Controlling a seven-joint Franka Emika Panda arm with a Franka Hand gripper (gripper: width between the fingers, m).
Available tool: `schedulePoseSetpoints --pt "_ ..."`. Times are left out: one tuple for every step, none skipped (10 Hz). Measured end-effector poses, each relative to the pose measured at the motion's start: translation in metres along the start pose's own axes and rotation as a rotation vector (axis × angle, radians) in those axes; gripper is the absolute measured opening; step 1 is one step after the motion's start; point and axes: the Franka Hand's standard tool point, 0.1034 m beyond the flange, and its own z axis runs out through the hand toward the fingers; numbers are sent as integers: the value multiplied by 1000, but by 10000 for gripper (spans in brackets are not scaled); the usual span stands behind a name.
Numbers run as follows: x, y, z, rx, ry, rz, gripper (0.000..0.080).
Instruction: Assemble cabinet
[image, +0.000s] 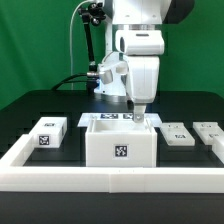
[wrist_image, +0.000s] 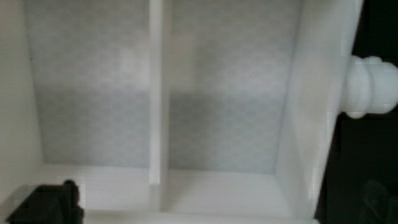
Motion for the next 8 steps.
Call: schedulePoseSetpoints --pt "0 0 0 0 0 0 797" --pt "0 0 1 1 0 0 797" --pt "-1 -2 2 4 1 2 797" --pt "-6 -18 10 21 6 20 797" --pt "-8 -35 19 26 12 34 797" --pt "-7 -46 25 33 15 38 797" --pt "-7 -50 27 38 15 40 797" --pt "-8 -53 29 44 16 43 797"
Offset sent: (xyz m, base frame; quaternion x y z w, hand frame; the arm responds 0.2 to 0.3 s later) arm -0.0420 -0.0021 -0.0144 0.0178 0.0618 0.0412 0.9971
